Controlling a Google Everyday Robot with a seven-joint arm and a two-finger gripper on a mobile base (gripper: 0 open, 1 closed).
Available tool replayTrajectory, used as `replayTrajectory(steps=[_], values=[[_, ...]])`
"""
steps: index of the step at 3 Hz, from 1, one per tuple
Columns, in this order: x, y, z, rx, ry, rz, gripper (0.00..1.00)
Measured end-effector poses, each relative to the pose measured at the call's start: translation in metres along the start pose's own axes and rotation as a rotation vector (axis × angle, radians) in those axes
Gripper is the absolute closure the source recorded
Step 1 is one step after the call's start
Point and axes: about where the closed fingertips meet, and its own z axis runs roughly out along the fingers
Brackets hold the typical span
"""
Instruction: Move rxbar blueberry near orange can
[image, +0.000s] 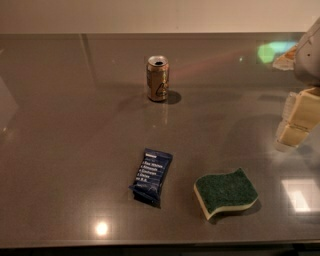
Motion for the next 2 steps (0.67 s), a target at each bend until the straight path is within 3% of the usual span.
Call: replayTrajectory(steps=[1, 2], values=[[-0.001, 0.000, -0.001, 0.002, -0.002, 0.000, 0.00], [-0.017, 0.004, 0.006, -0.015, -0.066, 0.006, 0.00]])
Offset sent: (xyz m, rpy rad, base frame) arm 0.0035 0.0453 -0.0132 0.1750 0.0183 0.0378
